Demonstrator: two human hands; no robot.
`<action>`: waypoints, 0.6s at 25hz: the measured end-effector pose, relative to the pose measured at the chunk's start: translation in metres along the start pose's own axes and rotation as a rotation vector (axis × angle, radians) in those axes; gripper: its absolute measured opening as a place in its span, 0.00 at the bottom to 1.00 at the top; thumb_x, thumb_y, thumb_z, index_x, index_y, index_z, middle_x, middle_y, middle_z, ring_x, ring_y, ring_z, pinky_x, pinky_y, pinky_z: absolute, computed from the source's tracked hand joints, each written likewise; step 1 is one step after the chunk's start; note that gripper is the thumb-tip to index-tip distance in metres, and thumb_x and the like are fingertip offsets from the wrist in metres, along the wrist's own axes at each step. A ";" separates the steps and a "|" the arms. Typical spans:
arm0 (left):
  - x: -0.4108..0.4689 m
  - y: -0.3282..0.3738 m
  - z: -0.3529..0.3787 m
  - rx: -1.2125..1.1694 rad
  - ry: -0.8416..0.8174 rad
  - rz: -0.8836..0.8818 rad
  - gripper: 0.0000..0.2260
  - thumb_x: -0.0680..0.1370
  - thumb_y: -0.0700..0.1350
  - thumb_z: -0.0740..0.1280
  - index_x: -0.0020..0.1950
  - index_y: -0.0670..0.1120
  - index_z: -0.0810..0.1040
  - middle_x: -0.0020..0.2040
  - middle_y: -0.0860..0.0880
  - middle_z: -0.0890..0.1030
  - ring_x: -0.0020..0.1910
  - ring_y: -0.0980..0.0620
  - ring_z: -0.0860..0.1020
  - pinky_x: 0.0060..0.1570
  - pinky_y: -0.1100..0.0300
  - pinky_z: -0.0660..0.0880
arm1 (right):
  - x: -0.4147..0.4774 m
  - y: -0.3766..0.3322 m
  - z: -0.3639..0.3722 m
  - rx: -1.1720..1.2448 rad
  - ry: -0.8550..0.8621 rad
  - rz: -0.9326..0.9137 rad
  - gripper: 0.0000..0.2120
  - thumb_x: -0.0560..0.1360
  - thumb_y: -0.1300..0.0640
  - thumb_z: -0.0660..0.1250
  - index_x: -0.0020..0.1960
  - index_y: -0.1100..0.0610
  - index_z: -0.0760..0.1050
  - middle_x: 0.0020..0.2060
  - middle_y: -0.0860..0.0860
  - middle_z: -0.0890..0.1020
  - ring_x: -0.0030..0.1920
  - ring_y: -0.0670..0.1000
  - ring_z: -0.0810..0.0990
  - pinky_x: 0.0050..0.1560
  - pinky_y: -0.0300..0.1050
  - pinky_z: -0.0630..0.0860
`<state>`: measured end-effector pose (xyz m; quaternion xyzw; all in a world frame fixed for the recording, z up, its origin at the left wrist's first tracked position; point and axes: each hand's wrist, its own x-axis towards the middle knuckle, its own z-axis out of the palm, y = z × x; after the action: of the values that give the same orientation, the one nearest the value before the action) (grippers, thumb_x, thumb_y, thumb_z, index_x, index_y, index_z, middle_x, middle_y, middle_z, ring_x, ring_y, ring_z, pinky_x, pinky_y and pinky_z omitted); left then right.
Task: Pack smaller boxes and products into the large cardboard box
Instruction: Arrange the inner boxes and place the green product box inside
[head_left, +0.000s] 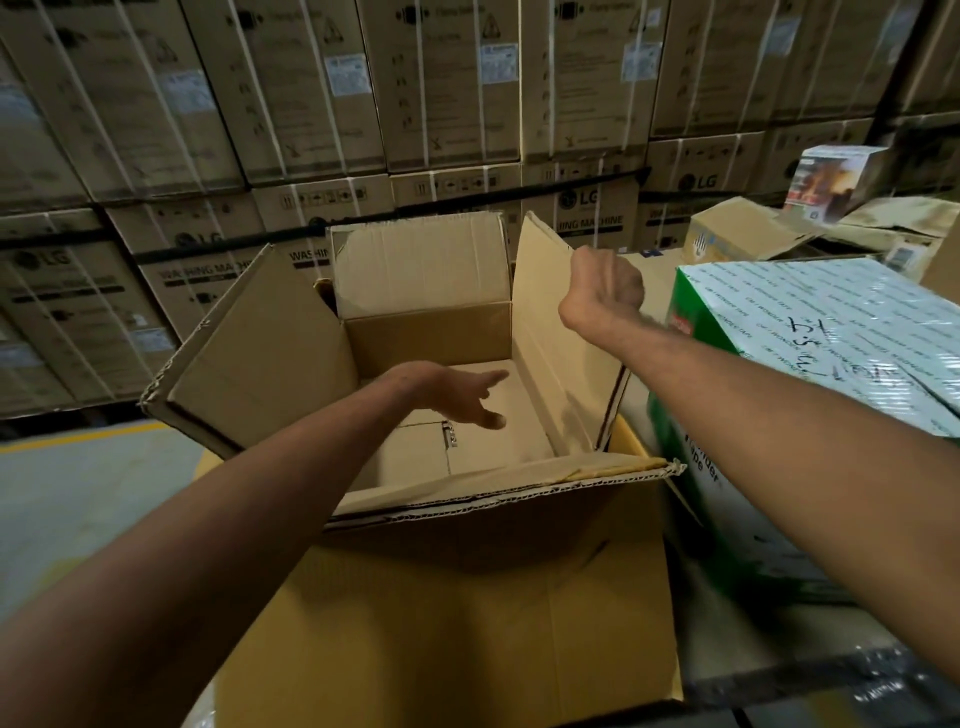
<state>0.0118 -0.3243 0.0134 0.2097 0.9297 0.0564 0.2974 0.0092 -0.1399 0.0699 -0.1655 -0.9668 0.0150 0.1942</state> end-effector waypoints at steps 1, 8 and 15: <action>0.000 0.004 0.000 -0.026 0.006 0.022 0.40 0.82 0.57 0.64 0.83 0.56 0.39 0.83 0.47 0.57 0.81 0.42 0.57 0.79 0.39 0.55 | 0.000 -0.004 -0.001 -0.012 -0.012 0.002 0.08 0.78 0.66 0.70 0.55 0.57 0.78 0.33 0.52 0.70 0.32 0.51 0.70 0.30 0.47 0.67; -0.009 0.011 0.003 0.046 -0.037 0.050 0.33 0.83 0.54 0.65 0.84 0.53 0.52 0.81 0.47 0.63 0.79 0.43 0.63 0.77 0.43 0.61 | 0.003 0.006 -0.010 0.001 -0.151 0.082 0.17 0.77 0.58 0.72 0.63 0.60 0.73 0.45 0.55 0.78 0.39 0.52 0.77 0.29 0.47 0.68; -0.021 -0.005 -0.003 0.017 0.030 0.010 0.31 0.83 0.52 0.65 0.83 0.50 0.56 0.80 0.46 0.65 0.78 0.44 0.66 0.78 0.45 0.61 | -0.016 -0.018 0.006 -0.437 0.008 -0.291 0.24 0.70 0.48 0.76 0.65 0.53 0.78 0.74 0.60 0.66 0.75 0.62 0.62 0.76 0.69 0.57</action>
<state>0.0238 -0.3379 0.0256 0.2158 0.9334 0.0532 0.2816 0.0153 -0.1619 0.0605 -0.0629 -0.9600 -0.2227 0.1577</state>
